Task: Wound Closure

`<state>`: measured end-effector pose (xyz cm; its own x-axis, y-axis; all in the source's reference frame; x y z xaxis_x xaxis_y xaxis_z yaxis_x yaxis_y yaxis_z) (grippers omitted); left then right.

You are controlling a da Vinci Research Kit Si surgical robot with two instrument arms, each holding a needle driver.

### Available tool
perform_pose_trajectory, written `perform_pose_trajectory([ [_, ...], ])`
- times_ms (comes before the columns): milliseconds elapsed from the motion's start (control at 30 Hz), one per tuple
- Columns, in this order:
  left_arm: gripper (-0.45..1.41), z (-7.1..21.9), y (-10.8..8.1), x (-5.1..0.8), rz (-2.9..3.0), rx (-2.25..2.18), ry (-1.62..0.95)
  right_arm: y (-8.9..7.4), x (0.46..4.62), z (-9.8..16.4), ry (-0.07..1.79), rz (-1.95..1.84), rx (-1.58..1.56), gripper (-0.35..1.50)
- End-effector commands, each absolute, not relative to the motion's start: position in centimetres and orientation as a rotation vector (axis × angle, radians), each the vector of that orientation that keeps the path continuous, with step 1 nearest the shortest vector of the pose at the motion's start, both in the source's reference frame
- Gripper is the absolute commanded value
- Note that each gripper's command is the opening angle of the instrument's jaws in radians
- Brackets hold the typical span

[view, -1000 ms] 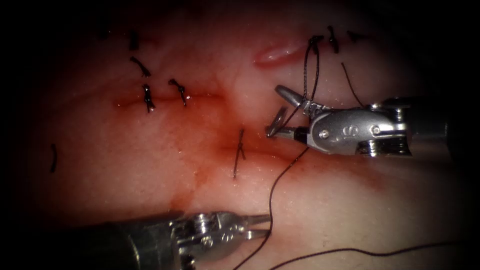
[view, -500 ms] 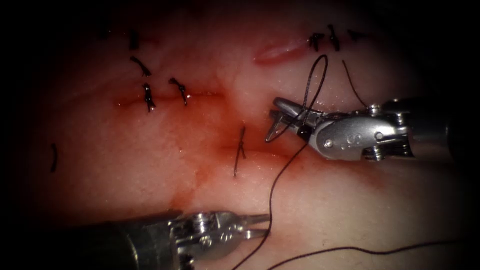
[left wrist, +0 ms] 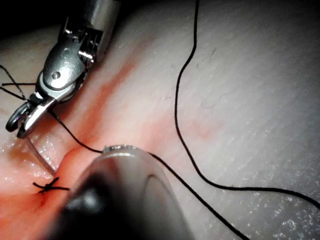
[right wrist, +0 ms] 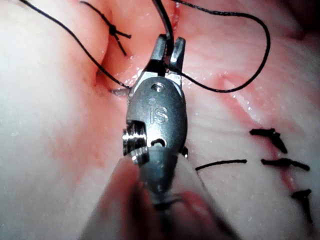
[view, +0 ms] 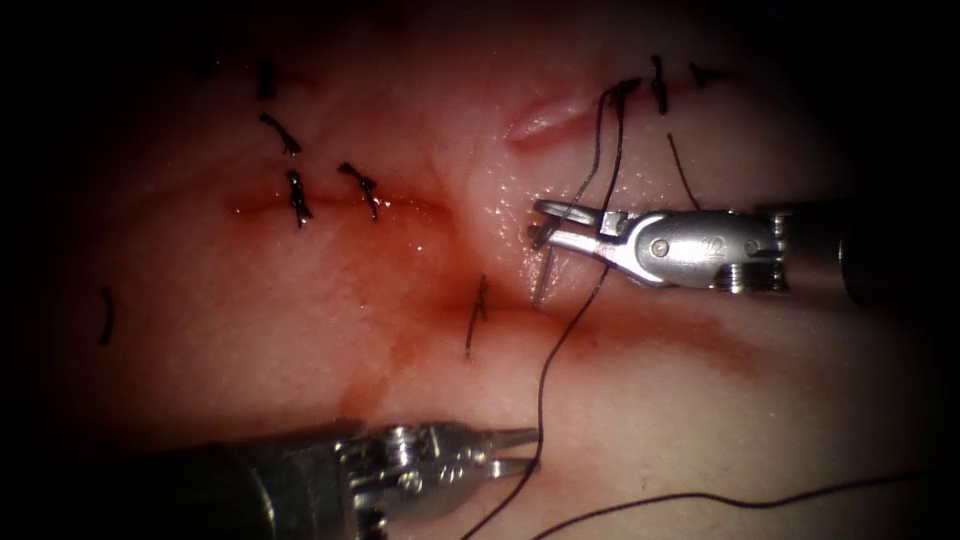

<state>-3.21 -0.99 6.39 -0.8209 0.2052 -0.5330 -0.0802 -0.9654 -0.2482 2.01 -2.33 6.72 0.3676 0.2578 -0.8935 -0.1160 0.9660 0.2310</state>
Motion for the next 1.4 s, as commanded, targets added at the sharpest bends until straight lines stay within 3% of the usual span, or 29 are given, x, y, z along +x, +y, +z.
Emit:
perform_pose_trajectory([
  [33, 0.12, 6.44, -0.97, -3.27, 2.844, -0.87, -0.322, -2.39, 2.01, 6.89, 1.165, 0.271, 0.18, -0.35],
  [300, 0.12, 6.46, -0.9, -3.28, 2.834, -0.885, -0.306, -2.67, 1.87, 6.99, 1.205, 0.31, 0.223, -0.35],
  [967, 0.12, 6.48, -0.84, -3.22, 2.829, -0.853, -0.264, -3.16, 2.31, 6.86, 1.191, 0.163, 0.203, -0.35],
  [1400, 0.14, 6.47, -0.84, -3.22, 2.829, -0.842, -0.259, -3.03, 2.13, 6.97, 1.149, 0.21, 0.166, -0.35],
])
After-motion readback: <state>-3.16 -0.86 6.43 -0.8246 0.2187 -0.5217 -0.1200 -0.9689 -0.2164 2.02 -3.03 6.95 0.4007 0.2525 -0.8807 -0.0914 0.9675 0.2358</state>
